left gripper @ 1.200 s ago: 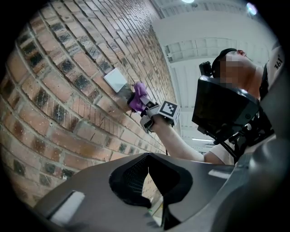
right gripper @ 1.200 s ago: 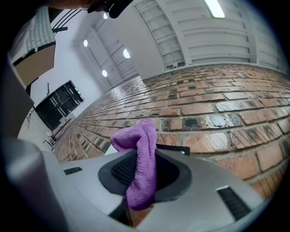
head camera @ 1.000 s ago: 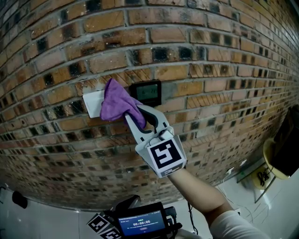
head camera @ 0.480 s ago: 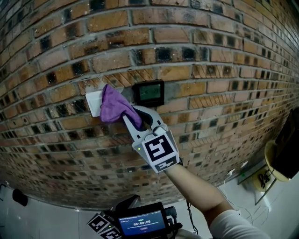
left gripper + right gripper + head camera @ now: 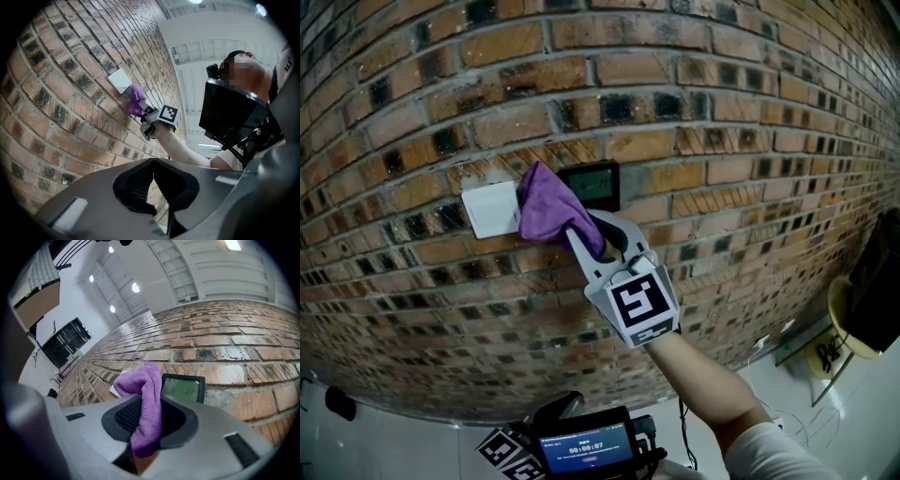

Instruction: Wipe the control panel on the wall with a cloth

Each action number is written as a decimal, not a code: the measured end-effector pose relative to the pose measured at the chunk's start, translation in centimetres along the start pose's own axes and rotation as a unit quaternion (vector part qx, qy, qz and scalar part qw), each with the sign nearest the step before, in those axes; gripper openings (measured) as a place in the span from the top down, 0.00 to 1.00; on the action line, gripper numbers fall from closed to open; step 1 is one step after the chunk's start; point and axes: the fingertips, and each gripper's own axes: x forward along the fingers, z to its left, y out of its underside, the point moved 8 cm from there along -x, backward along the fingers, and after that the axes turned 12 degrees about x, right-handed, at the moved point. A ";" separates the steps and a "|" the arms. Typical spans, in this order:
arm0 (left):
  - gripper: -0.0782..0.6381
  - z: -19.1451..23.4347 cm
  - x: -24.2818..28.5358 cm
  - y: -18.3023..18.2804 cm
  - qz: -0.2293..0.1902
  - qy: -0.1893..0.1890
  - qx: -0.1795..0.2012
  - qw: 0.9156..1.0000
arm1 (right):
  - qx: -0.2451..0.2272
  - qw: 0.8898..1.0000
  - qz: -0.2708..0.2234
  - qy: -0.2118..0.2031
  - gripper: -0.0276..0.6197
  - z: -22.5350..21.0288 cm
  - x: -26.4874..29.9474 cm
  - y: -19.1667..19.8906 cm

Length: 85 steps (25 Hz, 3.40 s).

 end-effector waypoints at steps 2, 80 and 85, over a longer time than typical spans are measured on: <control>0.91 0.0 0.0 0.0 0.001 0.001 -0.001 1.000 | -0.009 1.000 -0.005 0.008 0.80 -0.4 -0.4 -0.2; 0.91 -0.1 1.7 0.5 0.009 0.033 -0.012 0.999 | -0.007 0.987 -0.009 0.160 0.79 -6.2 -15.0 -0.5; 0.91 0.0 1.3 0.9 0.009 0.026 -0.014 1.000 | 0.004 0.988 0.007 0.155 0.79 -5.4 -16.1 0.4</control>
